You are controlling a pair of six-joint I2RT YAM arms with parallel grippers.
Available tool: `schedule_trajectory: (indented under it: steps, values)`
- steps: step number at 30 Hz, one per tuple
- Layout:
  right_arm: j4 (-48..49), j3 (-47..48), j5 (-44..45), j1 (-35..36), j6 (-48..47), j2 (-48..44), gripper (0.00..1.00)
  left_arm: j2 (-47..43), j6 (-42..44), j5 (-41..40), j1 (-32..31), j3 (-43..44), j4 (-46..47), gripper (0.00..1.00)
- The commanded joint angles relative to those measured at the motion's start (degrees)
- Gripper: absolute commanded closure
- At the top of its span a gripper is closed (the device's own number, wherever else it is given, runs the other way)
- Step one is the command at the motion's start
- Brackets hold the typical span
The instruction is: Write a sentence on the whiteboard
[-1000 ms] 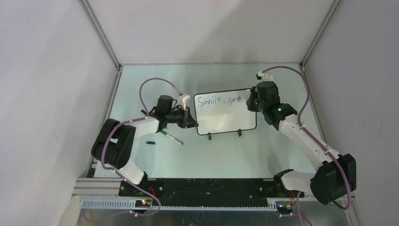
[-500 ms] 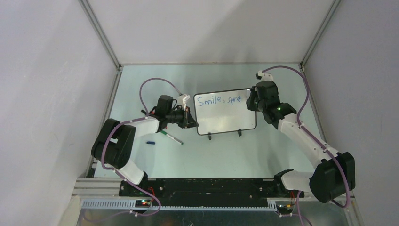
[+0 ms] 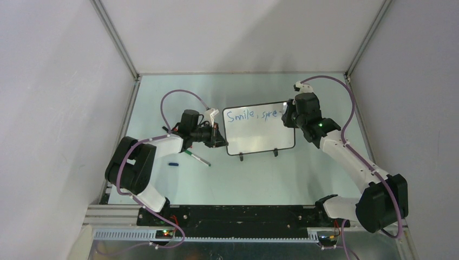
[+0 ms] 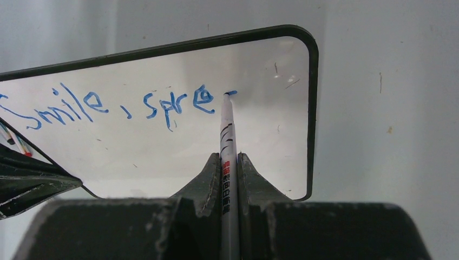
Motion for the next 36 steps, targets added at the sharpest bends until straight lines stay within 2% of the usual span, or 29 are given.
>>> schedule_trajectory:
  steps: [1,20,36]
  values:
    - [1.6,1.9,-0.8,-0.1,0.0,0.6,1.00,-1.3,2.5,-1.8,-0.5,0.8,-2.2,1.00]
    - [-2.8,1.8,1.4,0.6,-0.2,0.3,1.00,-1.6,2.6,-1.9,-0.5,0.7,-2.3,1.00]
    - [-0.4,2.3,2.1,-0.9,0.2,-0.5,1.00,-1.4,2.6,-2.0,-0.6,0.8,-2.4,1.00]
